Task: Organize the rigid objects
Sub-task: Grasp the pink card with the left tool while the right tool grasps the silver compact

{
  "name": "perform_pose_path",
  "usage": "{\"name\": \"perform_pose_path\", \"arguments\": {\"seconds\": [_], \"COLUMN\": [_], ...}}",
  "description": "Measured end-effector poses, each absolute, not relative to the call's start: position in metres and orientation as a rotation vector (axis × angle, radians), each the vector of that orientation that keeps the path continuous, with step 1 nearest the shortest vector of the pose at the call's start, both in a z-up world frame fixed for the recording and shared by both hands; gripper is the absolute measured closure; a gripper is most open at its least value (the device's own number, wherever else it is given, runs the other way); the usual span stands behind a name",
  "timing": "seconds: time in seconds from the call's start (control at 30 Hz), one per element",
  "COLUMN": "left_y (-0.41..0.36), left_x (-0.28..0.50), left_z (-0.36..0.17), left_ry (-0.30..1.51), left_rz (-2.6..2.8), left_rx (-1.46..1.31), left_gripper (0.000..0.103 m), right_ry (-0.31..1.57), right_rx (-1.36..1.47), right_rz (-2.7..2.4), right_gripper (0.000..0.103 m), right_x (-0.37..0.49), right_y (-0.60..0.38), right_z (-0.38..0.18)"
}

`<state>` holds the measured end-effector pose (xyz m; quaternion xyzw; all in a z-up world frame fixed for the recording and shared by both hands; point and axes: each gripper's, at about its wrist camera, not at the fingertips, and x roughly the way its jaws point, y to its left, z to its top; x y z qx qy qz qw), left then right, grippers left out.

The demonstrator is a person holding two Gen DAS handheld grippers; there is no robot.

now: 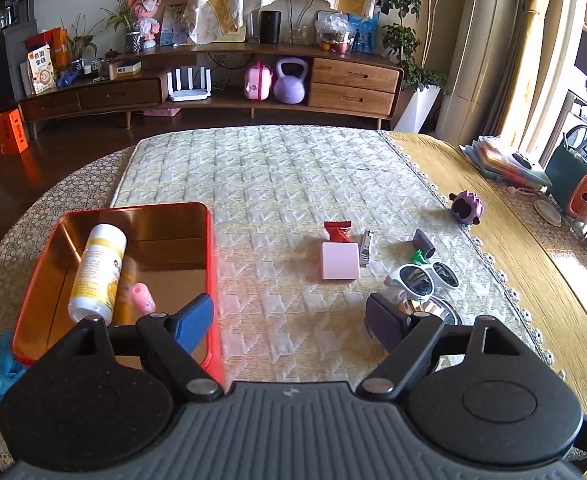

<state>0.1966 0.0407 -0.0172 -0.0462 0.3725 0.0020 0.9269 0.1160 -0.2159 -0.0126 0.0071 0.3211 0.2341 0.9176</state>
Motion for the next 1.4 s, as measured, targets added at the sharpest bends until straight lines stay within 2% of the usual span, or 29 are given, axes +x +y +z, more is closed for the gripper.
{"name": "perform_pose_path", "arguments": {"seconds": [0.37, 0.77, 1.4], "left_y": [0.005, -0.002, -0.005], "left_x": [0.24, 0.305, 0.336], "left_z": [-0.043, -0.082, -0.121], "left_ry": [0.773, 0.821, 0.834], "left_rz": [-0.001, 0.011, -0.038], "left_rx": [-0.063, -0.068, -0.059], "left_gripper": [0.02, 0.02, 0.02], "right_ry": [0.693, 0.737, 0.793], "right_rx": [0.009, 0.016, 0.074], "right_rz": [0.476, 0.478, 0.443], "right_gripper": [0.0, 0.001, 0.01], "right_x": [0.133, 0.179, 0.222], "right_y": [-0.222, -0.206, -0.175], "right_z": [-0.04, -0.07, -0.099]}}
